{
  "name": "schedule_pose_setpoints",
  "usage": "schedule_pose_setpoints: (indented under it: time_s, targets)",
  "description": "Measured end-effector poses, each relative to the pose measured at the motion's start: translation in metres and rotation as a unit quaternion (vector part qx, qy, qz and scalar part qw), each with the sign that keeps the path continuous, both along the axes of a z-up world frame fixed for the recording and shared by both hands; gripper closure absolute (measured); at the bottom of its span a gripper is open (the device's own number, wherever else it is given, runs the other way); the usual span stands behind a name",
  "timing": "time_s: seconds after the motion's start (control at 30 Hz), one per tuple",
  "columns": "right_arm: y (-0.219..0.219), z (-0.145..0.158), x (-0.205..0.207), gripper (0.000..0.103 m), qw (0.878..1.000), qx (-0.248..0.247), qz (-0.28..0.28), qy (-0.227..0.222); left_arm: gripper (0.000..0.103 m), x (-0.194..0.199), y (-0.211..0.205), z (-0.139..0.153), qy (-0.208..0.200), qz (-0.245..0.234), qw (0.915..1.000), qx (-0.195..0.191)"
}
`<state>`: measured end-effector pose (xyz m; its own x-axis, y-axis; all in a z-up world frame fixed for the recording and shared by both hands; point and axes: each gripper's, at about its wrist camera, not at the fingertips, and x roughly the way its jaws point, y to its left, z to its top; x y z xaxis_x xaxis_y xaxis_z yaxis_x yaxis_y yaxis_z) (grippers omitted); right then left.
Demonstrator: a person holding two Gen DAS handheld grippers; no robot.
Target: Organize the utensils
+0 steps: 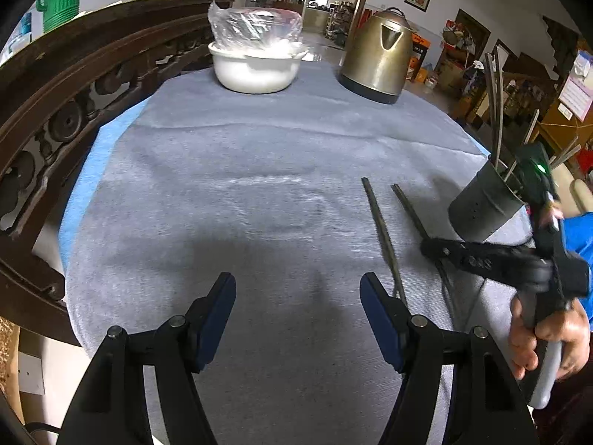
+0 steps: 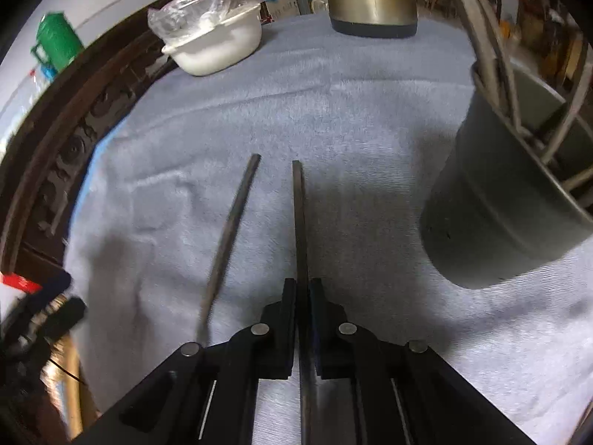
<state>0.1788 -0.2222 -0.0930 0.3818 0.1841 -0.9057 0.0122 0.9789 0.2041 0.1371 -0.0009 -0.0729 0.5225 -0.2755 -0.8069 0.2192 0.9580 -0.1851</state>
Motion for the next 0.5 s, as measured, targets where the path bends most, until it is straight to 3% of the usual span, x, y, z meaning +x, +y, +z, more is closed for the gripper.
schedule_pose_setpoints:
  time_s: [0.33, 0.5]
  targets:
    - [0.018, -0.001, 0.059, 0.093, 0.999, -0.039, -0.014, -0.005, 0.033, 0.009, 0.004, 0.006, -0.002, 0.006, 1.0, 0.005]
    - [0.019, -0.001, 0.068, 0.096, 0.999, -0.04, -0.014, -0.008, 0.033, 0.015, 0.003, 0.011, -0.001, -0.002, 1.0, 0.0]
